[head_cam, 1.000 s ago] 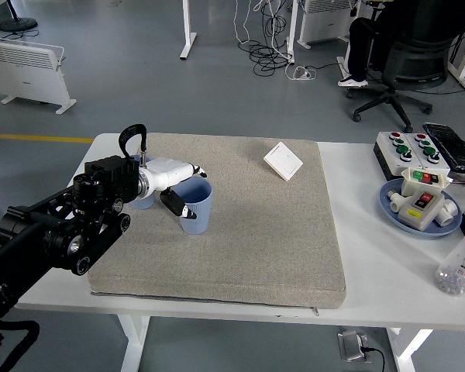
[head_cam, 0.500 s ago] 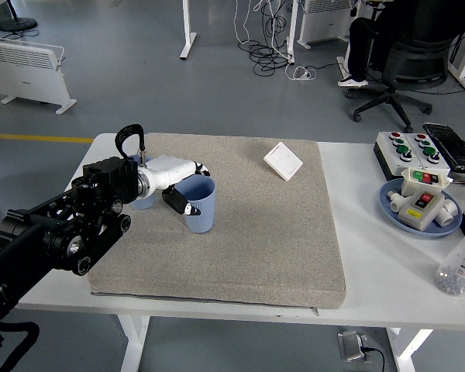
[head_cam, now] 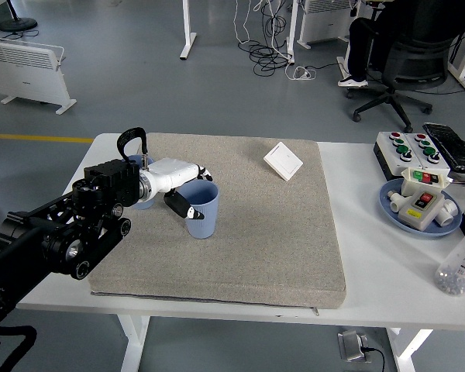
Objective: Push cup pick cup insert cup
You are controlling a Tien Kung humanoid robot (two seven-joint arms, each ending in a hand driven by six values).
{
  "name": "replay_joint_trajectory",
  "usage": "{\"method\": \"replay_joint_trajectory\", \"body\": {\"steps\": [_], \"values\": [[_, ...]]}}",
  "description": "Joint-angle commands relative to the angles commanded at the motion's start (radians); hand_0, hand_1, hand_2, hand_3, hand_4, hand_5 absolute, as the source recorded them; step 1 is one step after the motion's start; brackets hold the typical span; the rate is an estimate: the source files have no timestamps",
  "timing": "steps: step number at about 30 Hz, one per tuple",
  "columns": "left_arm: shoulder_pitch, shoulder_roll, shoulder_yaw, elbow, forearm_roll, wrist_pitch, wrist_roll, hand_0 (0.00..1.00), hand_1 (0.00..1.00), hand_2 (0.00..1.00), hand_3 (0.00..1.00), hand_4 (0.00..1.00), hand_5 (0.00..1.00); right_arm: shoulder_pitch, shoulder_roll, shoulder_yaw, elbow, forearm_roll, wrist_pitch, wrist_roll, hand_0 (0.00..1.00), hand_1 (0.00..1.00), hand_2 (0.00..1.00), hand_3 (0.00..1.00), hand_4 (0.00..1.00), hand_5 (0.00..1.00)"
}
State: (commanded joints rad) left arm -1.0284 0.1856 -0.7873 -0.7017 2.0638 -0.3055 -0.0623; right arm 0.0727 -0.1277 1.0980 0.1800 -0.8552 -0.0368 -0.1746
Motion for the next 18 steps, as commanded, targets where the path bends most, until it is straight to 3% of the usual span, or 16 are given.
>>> {"method": "replay_joint_trajectory", "body": {"steps": [8,12,18], "values": [[0.013,0.031,-0.023,-0.096,0.003,-0.025,0.022,0.353,0.526,0.54,0.637,0.747,0.233,-0.009,0.001,0.002,0.0,0.004,0.0,0.001,0.751,0.625,0.619,0.557,0.072,0.442],[0.007,0.059,-0.055,-0.154,0.01,-0.05,0.039,0.354,0.529,0.542,0.642,0.719,0.234,-0.015,0.001,0.005,0.0,0.004,-0.001,0.002,0.751,0.624,0.619,0.557,0.073,0.443],[-0.024,0.127,-0.086,-0.227,-0.012,-0.084,0.059,0.353,0.529,0.542,0.637,0.711,0.232,-0.021,0.001,0.007,0.0,0.008,-0.002,0.002,0.751,0.624,0.62,0.558,0.074,0.444]]}}
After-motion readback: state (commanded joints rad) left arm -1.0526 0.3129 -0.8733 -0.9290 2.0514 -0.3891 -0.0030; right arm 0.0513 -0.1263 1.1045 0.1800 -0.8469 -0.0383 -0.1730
